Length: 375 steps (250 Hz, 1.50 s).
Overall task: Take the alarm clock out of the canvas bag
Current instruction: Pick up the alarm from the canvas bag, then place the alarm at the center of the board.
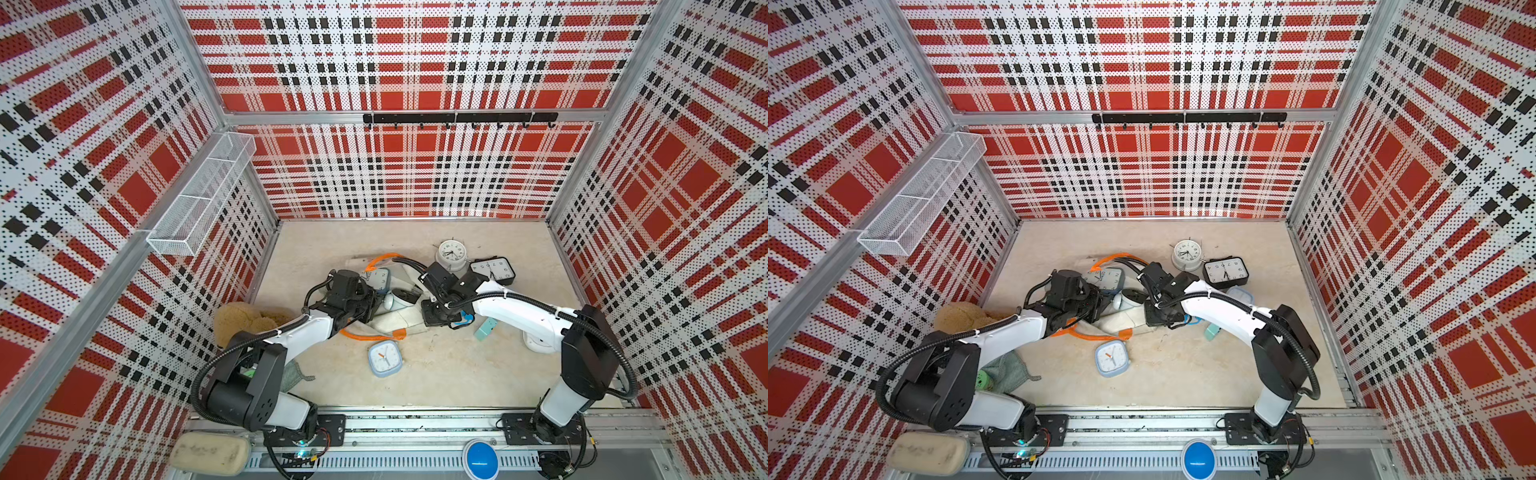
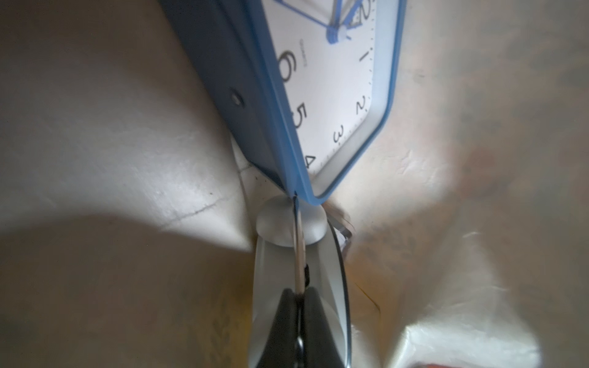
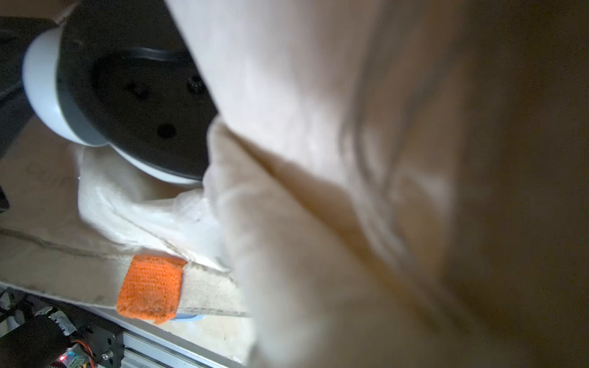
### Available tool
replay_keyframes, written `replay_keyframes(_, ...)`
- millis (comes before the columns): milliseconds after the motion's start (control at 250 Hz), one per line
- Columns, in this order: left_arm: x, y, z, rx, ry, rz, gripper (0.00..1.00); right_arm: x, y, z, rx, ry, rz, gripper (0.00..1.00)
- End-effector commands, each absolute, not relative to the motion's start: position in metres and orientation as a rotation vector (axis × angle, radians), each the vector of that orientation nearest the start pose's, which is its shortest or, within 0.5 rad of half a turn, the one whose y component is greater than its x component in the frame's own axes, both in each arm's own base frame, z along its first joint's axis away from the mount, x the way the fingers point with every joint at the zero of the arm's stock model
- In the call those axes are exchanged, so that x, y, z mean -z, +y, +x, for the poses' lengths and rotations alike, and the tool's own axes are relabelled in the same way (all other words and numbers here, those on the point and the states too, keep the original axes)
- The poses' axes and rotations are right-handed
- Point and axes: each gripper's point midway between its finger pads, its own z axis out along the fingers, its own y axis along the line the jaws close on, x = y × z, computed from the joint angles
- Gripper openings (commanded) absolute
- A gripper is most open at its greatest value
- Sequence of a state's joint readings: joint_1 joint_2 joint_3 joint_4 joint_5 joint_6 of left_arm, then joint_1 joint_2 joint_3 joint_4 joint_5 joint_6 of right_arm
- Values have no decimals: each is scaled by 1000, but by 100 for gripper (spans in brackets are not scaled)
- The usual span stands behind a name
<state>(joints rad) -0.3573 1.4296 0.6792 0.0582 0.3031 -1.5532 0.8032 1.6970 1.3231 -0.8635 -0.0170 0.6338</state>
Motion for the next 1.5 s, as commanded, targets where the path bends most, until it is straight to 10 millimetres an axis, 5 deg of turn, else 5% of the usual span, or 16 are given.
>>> replay_keyframes(0, -133, -184, 350, 1322, 2152, -1337, 0, -115, 272, 270, -269, 2872, -264, 26)
replay_keyframes(88, -148, -185, 350, 1340, 2141, -1318, 0, -127, 276, 276, -283, 2843, -270, 40)
replay_keyframes(344, -200, -190, 361, 1367, 2110, -1177, 0, -188, 285, 302, -395, 2701, -260, 57)
replay_keyframes(588, -270, -190, 372, 1242, 2113, -912, 0, -263, 291, 319, -535, 2516, -305, 60)
replay_keyframes(844, -316, -201, 371, 1209, 2102, -695, 0, -342, 277, 324, -622, 2294, -322, 62)
replay_keyframes(1024, -354, -221, 357, 1175, 2116, -445, 0, -390, 250, 321, -639, 2143, -305, 64)
replay_keyframes(1204, -388, -250, 319, 1040, 2151, -101, 0, -405, 199, 323, -536, 2114, -186, 65)
replay_keyframes(1497, -387, -294, 255, 927, 2124, 289, 0, -407, 134, 311, -386, 2085, -8, 66)
